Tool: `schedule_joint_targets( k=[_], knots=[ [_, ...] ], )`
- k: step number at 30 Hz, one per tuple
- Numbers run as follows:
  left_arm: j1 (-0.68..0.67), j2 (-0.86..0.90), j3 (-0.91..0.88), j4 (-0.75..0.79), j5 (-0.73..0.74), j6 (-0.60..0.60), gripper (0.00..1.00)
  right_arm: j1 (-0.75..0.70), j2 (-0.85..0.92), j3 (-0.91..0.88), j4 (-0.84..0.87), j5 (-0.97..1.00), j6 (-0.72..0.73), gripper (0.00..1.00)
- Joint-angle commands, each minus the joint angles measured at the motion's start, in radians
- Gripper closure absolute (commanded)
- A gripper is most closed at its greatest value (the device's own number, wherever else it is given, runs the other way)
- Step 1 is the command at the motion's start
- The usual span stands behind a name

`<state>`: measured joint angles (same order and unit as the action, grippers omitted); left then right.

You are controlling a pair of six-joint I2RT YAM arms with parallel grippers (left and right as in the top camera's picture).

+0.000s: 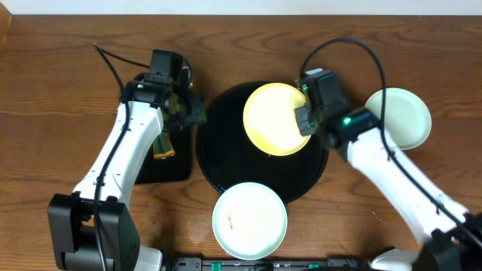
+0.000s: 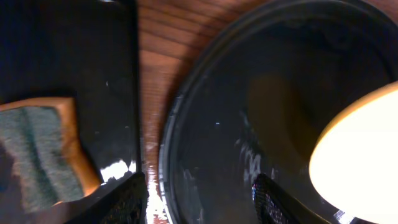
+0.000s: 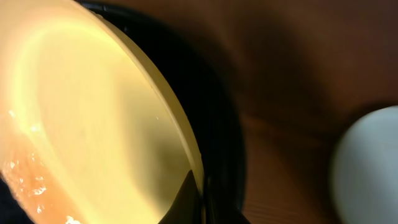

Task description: Clean dirty plates on tray and stack at the side

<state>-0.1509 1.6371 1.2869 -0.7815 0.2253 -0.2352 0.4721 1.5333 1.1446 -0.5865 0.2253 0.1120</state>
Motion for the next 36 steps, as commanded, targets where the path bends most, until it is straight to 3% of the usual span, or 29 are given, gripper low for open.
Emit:
schedule_joint_targets(
  k=[1,7,16,36],
  knots=[
    [0.048,0.006,-0.013,-0.014,-0.039,0.001,0.44,0.095,-0.043,0.02,0.0,0.299,-0.034,0.99],
    [0.132,0.006,-0.013,-0.061,-0.039,0.002,0.44,0.286,-0.045,0.02,0.013,0.638,-0.085,0.99],
    [0.161,0.006,-0.013,-0.075,-0.039,0.002,0.38,0.432,-0.045,0.02,0.084,0.866,-0.18,0.99],
    [0.161,0.006,-0.013,-0.078,-0.039,0.002,0.36,0.472,-0.045,0.02,0.127,0.898,-0.234,0.99]
  ],
)
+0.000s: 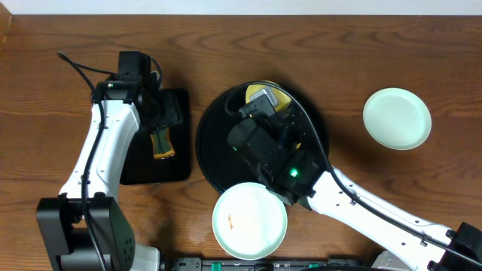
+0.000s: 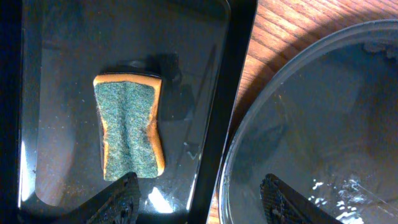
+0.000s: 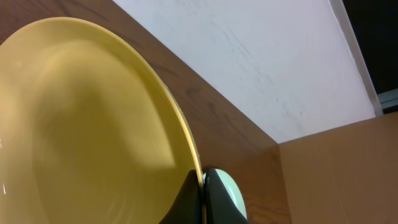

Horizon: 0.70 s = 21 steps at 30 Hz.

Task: Clean dirty plates on tray and stack at the side
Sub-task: 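Carry the yellow plate right and set it on the pale green plate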

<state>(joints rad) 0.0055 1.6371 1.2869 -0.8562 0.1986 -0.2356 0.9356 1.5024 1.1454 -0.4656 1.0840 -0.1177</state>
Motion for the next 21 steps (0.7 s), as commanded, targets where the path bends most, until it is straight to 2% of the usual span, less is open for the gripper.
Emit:
schedule_joint_targets(
  k=[1,13,16,21],
  knots=[
    [0.005,0.006,-0.013,-0.003,-0.012,0.002,0.36,0.008,-0.014,0.019,0.006,0.039,-0.004,0.99],
    [0.005,0.006,-0.013,-0.003,-0.012,0.002,0.36,0.005,-0.014,0.019,0.005,0.037,0.018,0.99],
    [0.005,0.006,-0.013,-0.003,-0.012,0.002,0.36,-0.023,-0.014,0.019,-0.005,-0.016,0.087,0.99],
    [0.005,0.006,-0.013,-0.003,-0.012,0.002,0.36,-0.172,-0.029,0.019,-0.082,-0.281,0.283,0.99]
  ],
)
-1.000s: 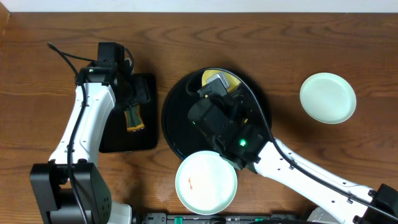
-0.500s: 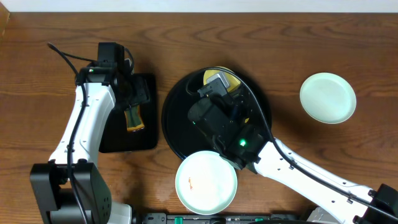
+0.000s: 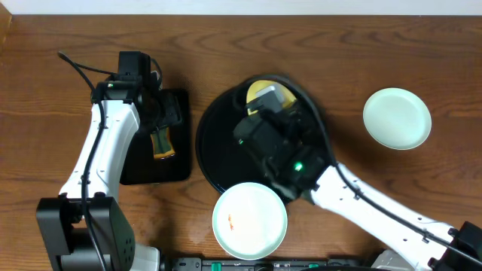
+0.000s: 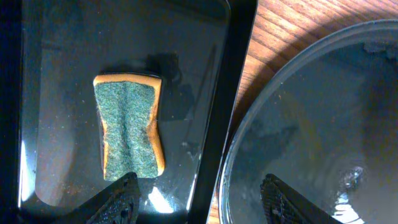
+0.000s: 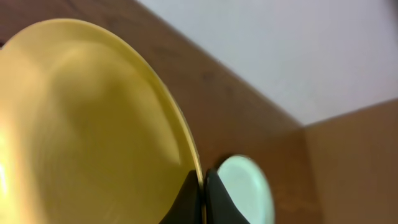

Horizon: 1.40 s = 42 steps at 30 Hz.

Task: Clean dirty plates on tray and stack at the side
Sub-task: 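Carry the yellow plate right and set it on the pale green plate, then grip the pale green plate rim with the right gripper and drag it center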

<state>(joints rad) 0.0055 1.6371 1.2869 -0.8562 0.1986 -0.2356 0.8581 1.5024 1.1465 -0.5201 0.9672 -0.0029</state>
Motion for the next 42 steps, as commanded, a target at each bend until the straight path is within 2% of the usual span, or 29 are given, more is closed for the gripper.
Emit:
schedule_joint_targets(
  k=[1,5,8,12,18,23,26,30,31,32,34,38,40,42],
  knots=[
    [0.005,0.006,-0.013,-0.003,-0.012,0.002,0.36,-0.14,-0.04,0.018,-0.04,-0.232,0.2,0.99],
    [0.005,0.006,-0.013,-0.003,-0.012,0.002,0.36,-0.34,-0.095,0.018,-0.065,-0.583,0.252,0.99],
    [0.005,0.006,-0.013,-0.003,-0.012,0.002,0.36,-0.558,-0.12,0.018,-0.095,-0.904,0.298,0.99],
    [0.005,0.006,-0.013,-0.003,-0.012,0.002,0.36,-0.841,-0.096,0.018,-0.149,-1.134,0.328,0.99],
    [0.005,0.006,-0.013,-0.003,-0.012,0.002,0.36,-1.173,0.022,0.018,-0.173,-1.217,0.348,0.99],
    [0.005,0.006,-0.013,-0.003,-0.012,0.002,0.36,-1.33,0.153,0.018,-0.147,-1.215,0.371,0.99],
    [0.005,0.006,-0.013,-0.003,-0.012,0.002,0.36,-1.389,0.219,0.018,-0.106,-1.22,0.4,0.99],
    [0.005,0.006,-0.013,-0.003,-0.012,0.002,0.36,-1.418,0.238,0.018,-0.065,-1.273,0.367,0.97],
    [0.005,0.006,-0.013,-0.003,-0.012,0.002,0.36,-1.418,0.232,0.018,-0.063,-1.277,0.368,0.83],
    [0.005,0.006,-0.013,-0.002,-0.012,0.002,0.35,-1.417,0.22,0.018,-0.066,-1.292,0.36,0.61],
    [0.005,0.006,-0.013,-0.002,-0.012,0.002,0.36,-1.403,0.179,0.018,-0.096,-1.302,0.361,0.39],
    [0.005,0.006,-0.013,-0.003,-0.006,0.002,0.36,-1.351,0.092,0.018,-0.136,-1.355,0.318,0.41],
    [0.005,0.006,-0.013,-0.003,-0.005,0.002,0.35,-1.262,0.012,0.018,-0.18,-1.434,0.265,0.46],
    [0.005,0.006,-0.013,-0.002,-0.005,0.002,0.36,-1.163,-0.035,0.018,-0.22,-1.446,0.22,0.46]
  ],
)
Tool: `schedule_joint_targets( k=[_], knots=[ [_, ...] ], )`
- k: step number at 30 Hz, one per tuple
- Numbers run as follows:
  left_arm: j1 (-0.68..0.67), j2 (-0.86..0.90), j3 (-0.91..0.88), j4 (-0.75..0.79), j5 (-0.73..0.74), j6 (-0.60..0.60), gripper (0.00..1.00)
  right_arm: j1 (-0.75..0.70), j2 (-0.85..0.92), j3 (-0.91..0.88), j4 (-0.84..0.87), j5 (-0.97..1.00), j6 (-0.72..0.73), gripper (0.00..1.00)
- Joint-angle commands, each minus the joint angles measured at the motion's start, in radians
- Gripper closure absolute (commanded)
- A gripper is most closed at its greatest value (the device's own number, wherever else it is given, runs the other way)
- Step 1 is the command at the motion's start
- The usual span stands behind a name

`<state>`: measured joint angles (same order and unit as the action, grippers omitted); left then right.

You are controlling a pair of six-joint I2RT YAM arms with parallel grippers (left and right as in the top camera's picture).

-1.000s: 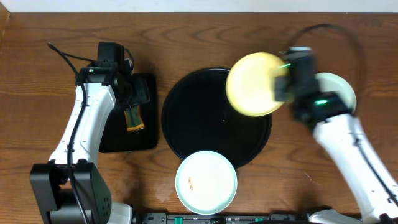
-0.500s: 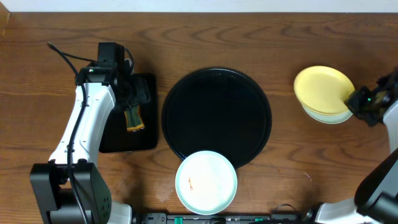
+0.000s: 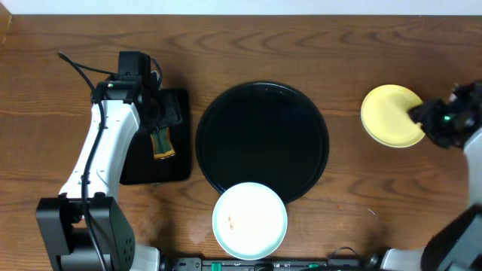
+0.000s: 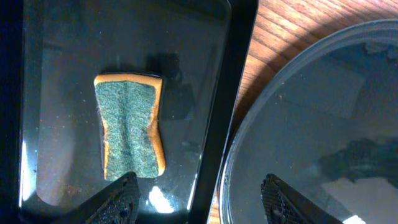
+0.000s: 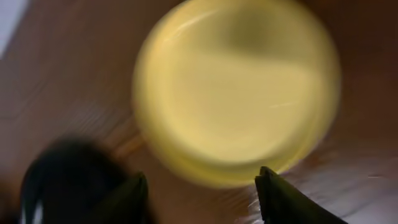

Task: Clean dirty plates on tray and stack at the side
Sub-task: 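Grip the pale green plate rim with the right gripper and drag it center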

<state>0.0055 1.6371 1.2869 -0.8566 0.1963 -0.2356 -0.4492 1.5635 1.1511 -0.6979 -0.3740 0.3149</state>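
Observation:
A yellow plate [image 3: 388,114] lies flat on the table at the far right, blurred in the right wrist view [image 5: 236,87]. My right gripper [image 3: 419,117] hovers at its right edge, open and empty [image 5: 202,199]. The round black tray [image 3: 262,135] holds nothing. A white plate [image 3: 249,220] with a small red stain overlaps the tray's front rim. My left gripper [image 3: 167,113] hangs open [image 4: 199,205] over the rectangular black tray [image 4: 74,43], near the green-and-orange sponge [image 4: 129,134].
The rectangular tray [image 3: 143,169] sits left of the round tray with a strip of wood between them. The table's back edge meets a white wall. My right arm reaches in from the right edge.
The yellow plate was held on edge over the round tray by my right gripper. It now lies at the right where the pale green plate lay, and the gripper is open. The left arm is unmoved.
My right gripper was shut on the yellow plate's rim on the round tray, my left between the two trays. Then the plate was held tilted above the tray, and the left gripper was open over the sponge. Now the plate rests at the right, released.

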Motion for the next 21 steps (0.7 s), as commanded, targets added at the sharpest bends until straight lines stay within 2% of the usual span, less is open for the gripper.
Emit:
schedule_joint_targets(
  k=[1,7,10,14,21],
  knots=[
    [0.005,0.006,-0.013,-0.002,-0.002,0.002,0.36,0.198,-0.111,0.013,-0.06,-0.104,-0.126,0.46],
    [0.005,0.006,-0.013,-0.006,-0.003,0.002,0.35,0.575,-0.102,0.011,-0.166,-0.005,-0.255,0.46],
    [0.005,0.006,-0.013,-0.01,-0.003,0.002,0.36,0.79,-0.045,0.008,-0.22,0.022,-0.358,0.45],
    [0.005,0.006,-0.013,-0.011,-0.003,0.002,0.35,0.988,0.044,0.006,-0.28,0.09,-0.442,0.41],
    [0.005,0.006,-0.013,-0.011,-0.003,0.002,0.35,1.126,0.166,-0.001,-0.312,0.123,-0.477,0.4]
  ],
)
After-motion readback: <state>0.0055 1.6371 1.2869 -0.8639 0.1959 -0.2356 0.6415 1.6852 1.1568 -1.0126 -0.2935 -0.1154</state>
